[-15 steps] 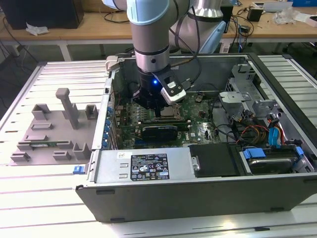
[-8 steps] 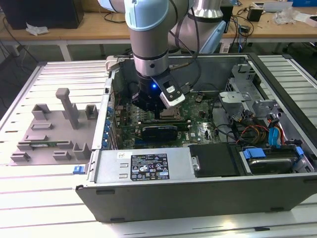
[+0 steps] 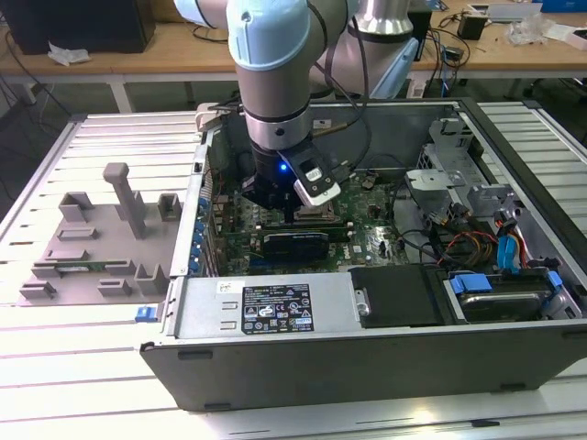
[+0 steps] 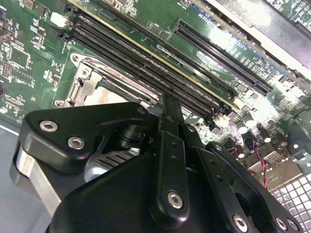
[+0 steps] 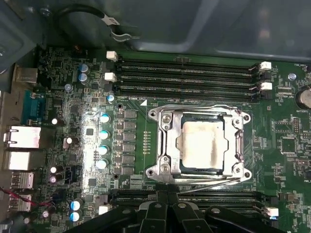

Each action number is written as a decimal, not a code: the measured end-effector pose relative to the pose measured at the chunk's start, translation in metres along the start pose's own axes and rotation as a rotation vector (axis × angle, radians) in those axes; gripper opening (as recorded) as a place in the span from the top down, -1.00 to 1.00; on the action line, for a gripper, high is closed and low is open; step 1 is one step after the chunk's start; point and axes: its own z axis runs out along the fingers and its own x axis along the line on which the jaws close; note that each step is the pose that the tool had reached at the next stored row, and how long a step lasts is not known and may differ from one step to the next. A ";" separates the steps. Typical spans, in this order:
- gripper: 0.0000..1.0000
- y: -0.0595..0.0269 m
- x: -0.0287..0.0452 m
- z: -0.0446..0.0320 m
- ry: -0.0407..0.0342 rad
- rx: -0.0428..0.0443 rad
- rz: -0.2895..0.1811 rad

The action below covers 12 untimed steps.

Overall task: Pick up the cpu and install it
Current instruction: 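Install the second cpu locking lever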

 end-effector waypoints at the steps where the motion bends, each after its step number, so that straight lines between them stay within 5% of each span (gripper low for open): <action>1: 0.79 -0.0002 0.0003 0.0004 -0.0003 -0.0039 0.000; 6: 0.79 -0.0028 0.0008 0.0023 -0.0023 -0.0408 0.006; 12: 0.79 -0.0072 0.0011 0.0040 -0.0035 -0.0491 0.013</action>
